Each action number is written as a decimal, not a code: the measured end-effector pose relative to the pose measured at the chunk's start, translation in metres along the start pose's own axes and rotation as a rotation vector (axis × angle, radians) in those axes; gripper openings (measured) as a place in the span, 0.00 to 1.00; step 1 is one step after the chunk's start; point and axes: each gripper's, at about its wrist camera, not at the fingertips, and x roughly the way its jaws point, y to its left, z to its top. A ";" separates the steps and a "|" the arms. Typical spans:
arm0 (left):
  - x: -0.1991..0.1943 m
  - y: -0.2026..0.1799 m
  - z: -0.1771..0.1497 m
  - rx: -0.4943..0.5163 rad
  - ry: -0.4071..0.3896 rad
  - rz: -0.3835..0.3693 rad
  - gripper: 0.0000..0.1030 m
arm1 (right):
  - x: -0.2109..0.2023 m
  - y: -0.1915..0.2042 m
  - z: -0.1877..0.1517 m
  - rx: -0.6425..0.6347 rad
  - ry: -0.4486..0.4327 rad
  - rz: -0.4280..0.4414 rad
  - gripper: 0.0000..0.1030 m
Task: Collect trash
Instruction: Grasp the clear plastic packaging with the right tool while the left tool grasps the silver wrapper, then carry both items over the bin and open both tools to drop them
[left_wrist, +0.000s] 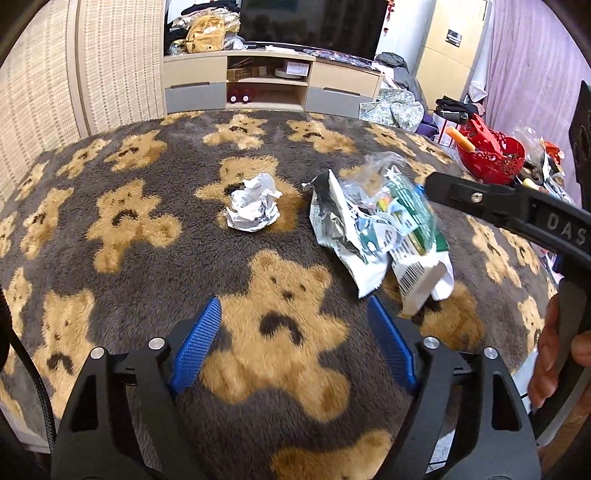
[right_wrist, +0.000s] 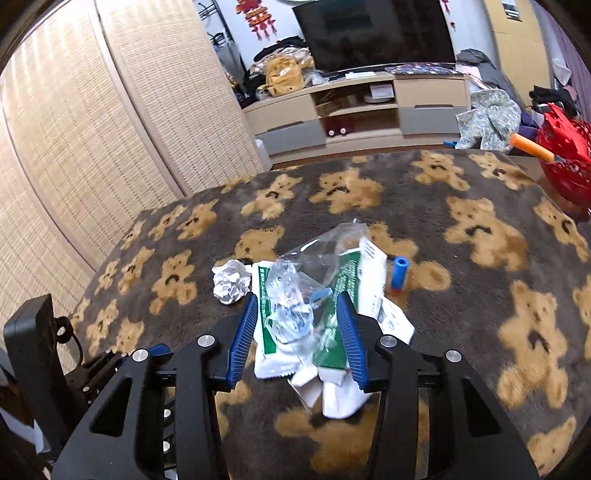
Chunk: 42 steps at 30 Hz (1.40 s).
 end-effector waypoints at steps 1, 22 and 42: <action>0.003 0.001 0.002 -0.005 0.004 -0.007 0.73 | 0.005 0.003 0.001 -0.014 0.006 -0.006 0.44; 0.054 -0.031 0.017 0.030 0.059 -0.111 0.41 | -0.009 -0.034 0.000 0.031 -0.029 -0.015 0.07; -0.017 -0.038 0.024 0.058 -0.052 -0.010 0.07 | -0.085 -0.040 -0.009 0.033 -0.117 -0.074 0.04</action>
